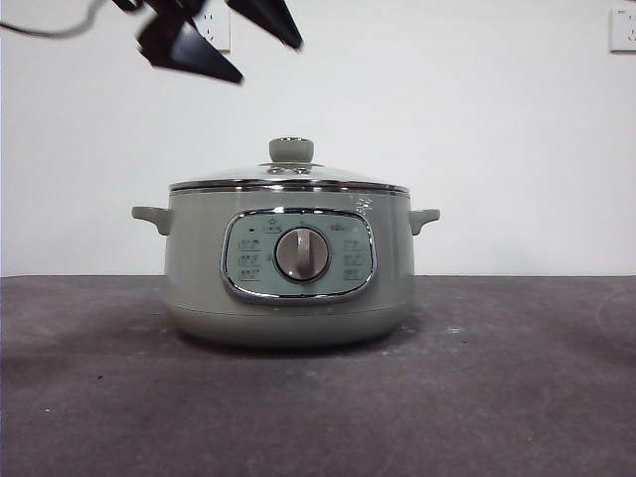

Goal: Pick up the pumpkin,open the lid,put the pumpkin in the pot,close the lid

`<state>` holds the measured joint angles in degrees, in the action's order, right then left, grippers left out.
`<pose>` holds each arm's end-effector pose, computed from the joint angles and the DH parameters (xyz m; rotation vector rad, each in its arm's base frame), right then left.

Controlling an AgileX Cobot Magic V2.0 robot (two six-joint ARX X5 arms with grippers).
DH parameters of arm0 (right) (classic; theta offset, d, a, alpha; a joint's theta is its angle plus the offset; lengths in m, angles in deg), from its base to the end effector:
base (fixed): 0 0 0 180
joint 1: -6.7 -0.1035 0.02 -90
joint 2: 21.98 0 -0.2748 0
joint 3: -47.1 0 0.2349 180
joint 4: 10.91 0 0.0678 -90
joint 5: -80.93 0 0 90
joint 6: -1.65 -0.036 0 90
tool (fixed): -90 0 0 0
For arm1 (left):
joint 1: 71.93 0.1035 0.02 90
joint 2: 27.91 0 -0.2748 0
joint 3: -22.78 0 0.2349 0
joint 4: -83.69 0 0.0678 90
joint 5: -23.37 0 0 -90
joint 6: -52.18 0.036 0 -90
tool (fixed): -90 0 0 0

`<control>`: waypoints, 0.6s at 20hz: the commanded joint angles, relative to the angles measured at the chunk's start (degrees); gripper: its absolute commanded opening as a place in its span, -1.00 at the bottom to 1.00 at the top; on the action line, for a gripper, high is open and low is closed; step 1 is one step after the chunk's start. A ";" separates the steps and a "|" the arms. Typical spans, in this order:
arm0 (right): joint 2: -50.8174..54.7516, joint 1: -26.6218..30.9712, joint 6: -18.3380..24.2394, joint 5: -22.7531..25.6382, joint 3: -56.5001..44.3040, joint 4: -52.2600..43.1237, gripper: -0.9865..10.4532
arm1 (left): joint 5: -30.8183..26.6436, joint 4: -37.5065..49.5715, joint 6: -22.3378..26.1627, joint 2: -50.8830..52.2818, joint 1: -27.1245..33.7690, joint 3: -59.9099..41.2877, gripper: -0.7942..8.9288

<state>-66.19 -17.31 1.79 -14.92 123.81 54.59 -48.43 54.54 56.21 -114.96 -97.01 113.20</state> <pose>0.0972 0.0473 0.3649 -0.0942 0.5745 0.5073 0.2961 -0.1510 0.3474 0.0934 0.4336 -0.7583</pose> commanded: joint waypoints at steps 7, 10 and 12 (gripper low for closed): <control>0.50 -0.13 -0.74 0.04 0.00 2.08 -0.85 | -2.60 4.22 0.74 -11.19 -1.60 1.73 0.78; 0.46 -0.11 -0.72 0.07 0.00 2.10 -0.85 | -3.61 4.55 0.72 -12.90 -1.66 1.73 0.78; 0.44 -0.11 -0.70 0.26 0.00 2.08 -0.85 | -4.87 4.96 0.72 -13.00 -1.70 1.73 0.77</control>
<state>-65.77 -17.31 1.42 -14.85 123.81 56.99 -53.13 59.20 56.65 -127.22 -98.48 114.95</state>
